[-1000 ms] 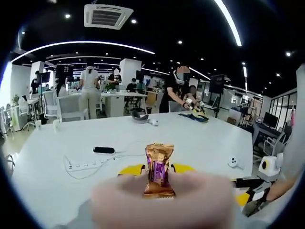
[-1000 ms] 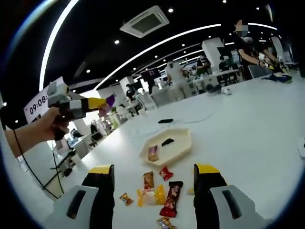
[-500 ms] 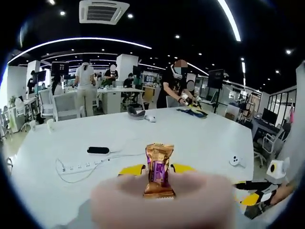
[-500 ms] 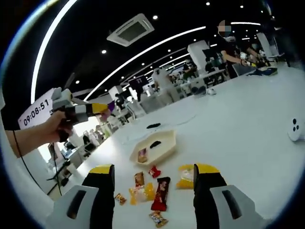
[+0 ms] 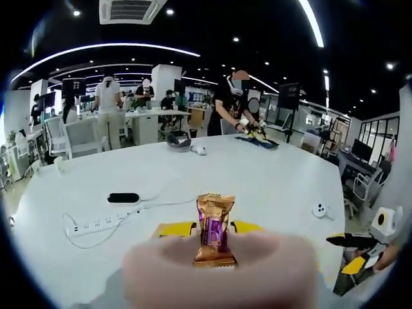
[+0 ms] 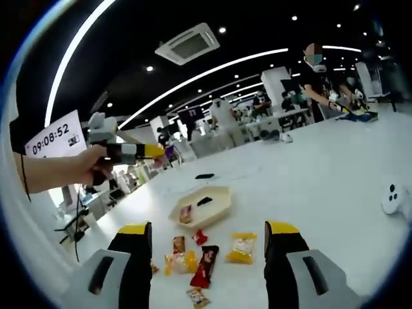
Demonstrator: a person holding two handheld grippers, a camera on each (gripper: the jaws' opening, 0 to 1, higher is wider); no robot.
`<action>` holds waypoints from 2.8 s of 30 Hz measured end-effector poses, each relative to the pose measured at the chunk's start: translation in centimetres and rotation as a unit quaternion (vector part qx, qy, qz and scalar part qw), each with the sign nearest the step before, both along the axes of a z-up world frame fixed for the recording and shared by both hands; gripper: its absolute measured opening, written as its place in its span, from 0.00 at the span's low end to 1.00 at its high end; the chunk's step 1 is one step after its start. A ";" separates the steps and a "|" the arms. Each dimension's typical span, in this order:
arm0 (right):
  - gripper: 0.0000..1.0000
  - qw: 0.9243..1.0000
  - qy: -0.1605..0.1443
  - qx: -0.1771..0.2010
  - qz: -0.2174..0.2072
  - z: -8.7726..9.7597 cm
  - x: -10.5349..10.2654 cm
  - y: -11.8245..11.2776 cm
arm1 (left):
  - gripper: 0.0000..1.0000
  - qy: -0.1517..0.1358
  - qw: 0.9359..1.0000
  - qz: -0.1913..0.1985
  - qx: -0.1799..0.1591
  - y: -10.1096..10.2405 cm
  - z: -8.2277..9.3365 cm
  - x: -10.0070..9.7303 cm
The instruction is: Place the target food into the container with the food tongs after gripping and lifting it, then release it inside without dropping or visibly crushing the food.
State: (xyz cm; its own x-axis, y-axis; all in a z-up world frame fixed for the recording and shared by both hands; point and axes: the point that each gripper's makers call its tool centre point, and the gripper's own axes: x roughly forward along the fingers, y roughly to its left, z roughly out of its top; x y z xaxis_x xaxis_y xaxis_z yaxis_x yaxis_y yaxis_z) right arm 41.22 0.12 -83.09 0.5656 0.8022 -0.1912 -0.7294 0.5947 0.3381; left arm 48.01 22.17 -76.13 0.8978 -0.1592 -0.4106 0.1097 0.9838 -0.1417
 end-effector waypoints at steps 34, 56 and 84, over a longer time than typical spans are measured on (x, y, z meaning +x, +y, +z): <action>0.70 0.998 0.030 -0.029 -0.048 -1.7 2.3 -2.1 | 0.19 0.044 0.999 -0.025 0.014 0.0 -4.7 5.3; 0.68 0.997 0.046 -0.039 -0.056 -2.4 2.7 -1.6 | 0.22 0.055 0.998 -0.022 -0.005 1.0 -5.9 6.8; 0.69 0.997 0.046 -0.028 -0.047 -2.2 1.3 -0.8 | 0.23 0.045 0.999 -0.002 -0.011 2.1 -4.7 3.9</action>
State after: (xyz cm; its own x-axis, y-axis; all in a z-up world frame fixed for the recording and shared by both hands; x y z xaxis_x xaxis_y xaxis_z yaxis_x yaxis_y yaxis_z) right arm 42.51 -0.72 -85.27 0.6156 0.7335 -0.2882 -0.6376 0.6785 0.3648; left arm 51.87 24.24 -80.84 0.8564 -0.1729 -0.4864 0.0993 0.9798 -0.1733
